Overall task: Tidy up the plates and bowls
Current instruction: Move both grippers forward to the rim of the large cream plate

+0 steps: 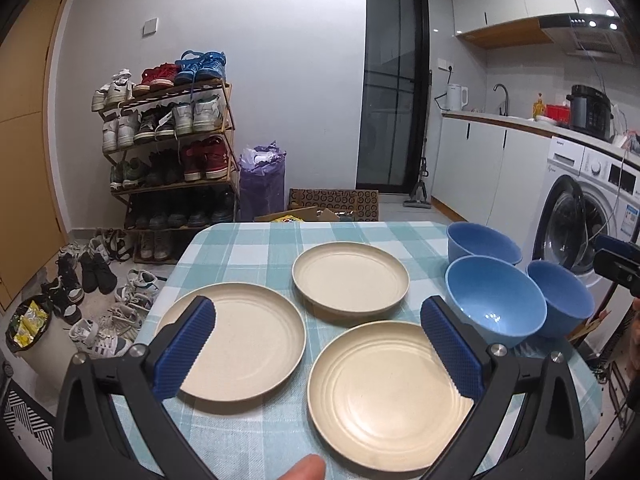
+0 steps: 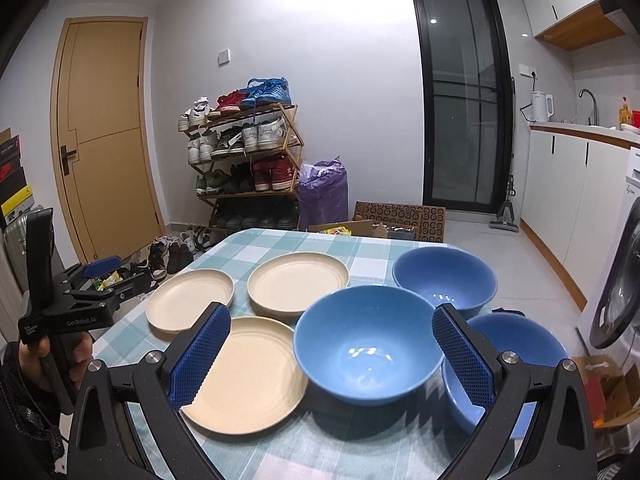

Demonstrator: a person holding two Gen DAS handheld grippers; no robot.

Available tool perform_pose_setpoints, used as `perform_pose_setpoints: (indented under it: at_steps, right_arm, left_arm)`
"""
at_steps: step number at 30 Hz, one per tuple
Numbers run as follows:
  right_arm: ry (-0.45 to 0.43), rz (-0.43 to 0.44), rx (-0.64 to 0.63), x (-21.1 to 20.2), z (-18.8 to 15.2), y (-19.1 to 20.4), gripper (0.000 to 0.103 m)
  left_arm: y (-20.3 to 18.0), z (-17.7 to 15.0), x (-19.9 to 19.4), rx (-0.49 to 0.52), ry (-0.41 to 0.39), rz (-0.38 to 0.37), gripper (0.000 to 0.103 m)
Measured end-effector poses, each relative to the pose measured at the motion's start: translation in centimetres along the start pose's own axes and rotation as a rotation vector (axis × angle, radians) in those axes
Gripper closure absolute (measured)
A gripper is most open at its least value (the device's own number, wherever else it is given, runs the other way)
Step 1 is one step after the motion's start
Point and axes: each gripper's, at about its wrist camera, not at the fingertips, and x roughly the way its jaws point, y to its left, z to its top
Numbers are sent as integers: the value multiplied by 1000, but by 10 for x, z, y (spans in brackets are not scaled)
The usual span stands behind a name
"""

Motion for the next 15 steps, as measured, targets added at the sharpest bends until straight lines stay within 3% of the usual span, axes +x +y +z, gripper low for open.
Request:
perform_pose_setpoints:
  at_steps: [15]
  right_arm:
    - [37,16,-45,35,45,7,0]
  left_arm:
    - [8,29,32,6,61,-10,0]
